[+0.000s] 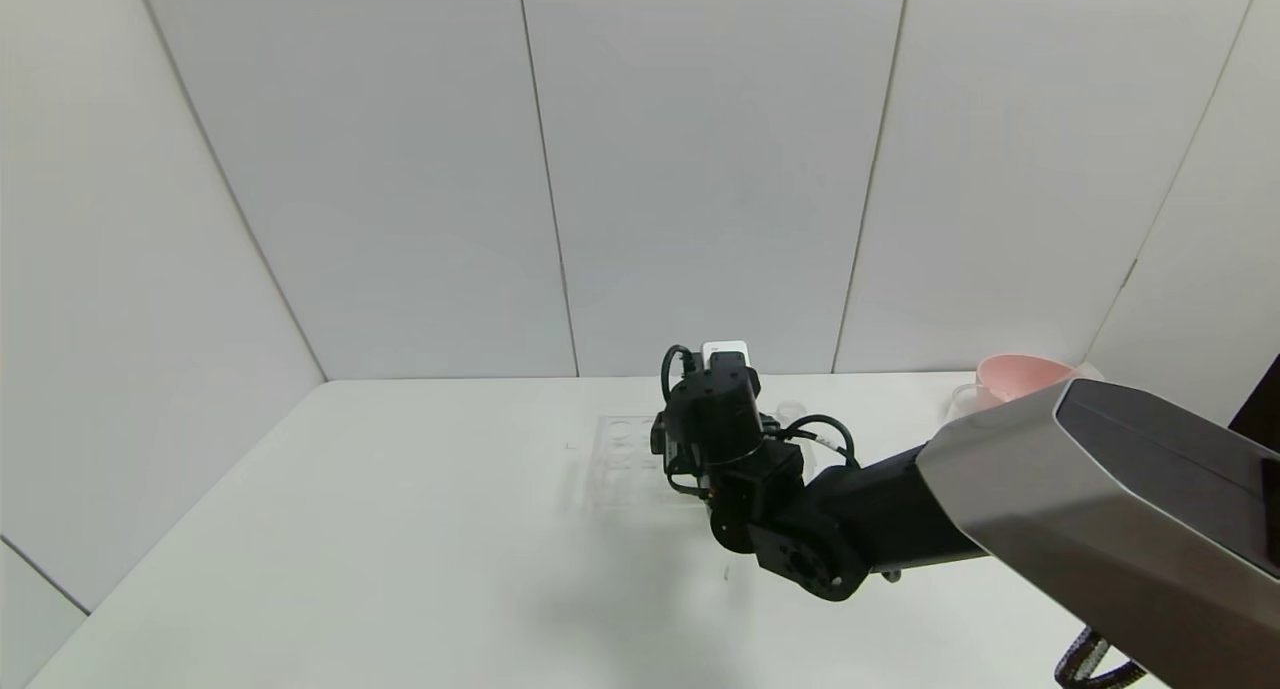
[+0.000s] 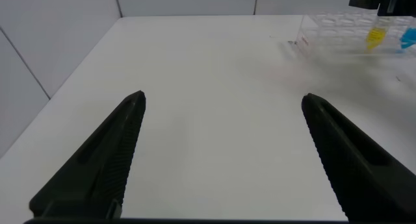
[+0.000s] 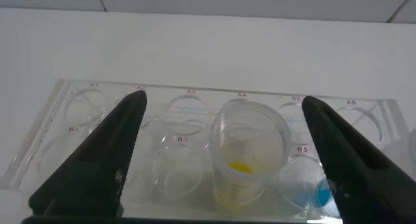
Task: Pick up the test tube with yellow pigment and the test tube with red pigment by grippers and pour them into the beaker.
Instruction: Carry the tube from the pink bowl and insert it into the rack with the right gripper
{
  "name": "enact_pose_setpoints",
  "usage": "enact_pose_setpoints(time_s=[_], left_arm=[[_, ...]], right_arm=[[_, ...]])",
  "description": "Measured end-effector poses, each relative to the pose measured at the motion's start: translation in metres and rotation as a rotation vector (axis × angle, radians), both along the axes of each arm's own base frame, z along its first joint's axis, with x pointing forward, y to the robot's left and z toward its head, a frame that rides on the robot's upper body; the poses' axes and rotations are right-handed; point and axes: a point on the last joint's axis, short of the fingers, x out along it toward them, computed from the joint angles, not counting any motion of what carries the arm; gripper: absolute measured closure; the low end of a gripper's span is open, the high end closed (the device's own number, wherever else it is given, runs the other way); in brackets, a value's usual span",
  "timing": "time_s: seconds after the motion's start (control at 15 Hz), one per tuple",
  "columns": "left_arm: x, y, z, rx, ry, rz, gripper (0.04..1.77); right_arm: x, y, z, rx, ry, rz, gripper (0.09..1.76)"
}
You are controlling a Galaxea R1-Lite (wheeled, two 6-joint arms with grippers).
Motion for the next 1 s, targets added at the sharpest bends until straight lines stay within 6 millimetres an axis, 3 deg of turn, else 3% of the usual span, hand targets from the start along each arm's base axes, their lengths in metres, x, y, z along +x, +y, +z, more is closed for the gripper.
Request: enact_pose_setpoints(time_s=[0.47, 0.73, 0.93, 1.0], left_arm=[[0.0, 0.0, 0.0, 0.0, 0.0, 0.0, 0.09], [0.0, 0.0, 0.0, 0.0, 0.0, 0.0, 0.09], [0.0, 0.0, 0.0, 0.0, 0.0, 0.0, 0.09], [0.0, 0.0, 0.0, 0.0, 0.0, 0.0, 0.09]], right_arm=[[0.004, -0.001, -0.0015, 0.001, -0.002, -0.008, 0.14], [0.0052, -0.0019, -0.0023, 0.002, -0.003, -0.011, 0.79], [0.0052, -0.0019, -0.0025, 0.0, -0.001, -0.011, 1.09], [0.0057, -0.0027, -0.0027, -0.003, 0.0, -0.014, 1.27]])
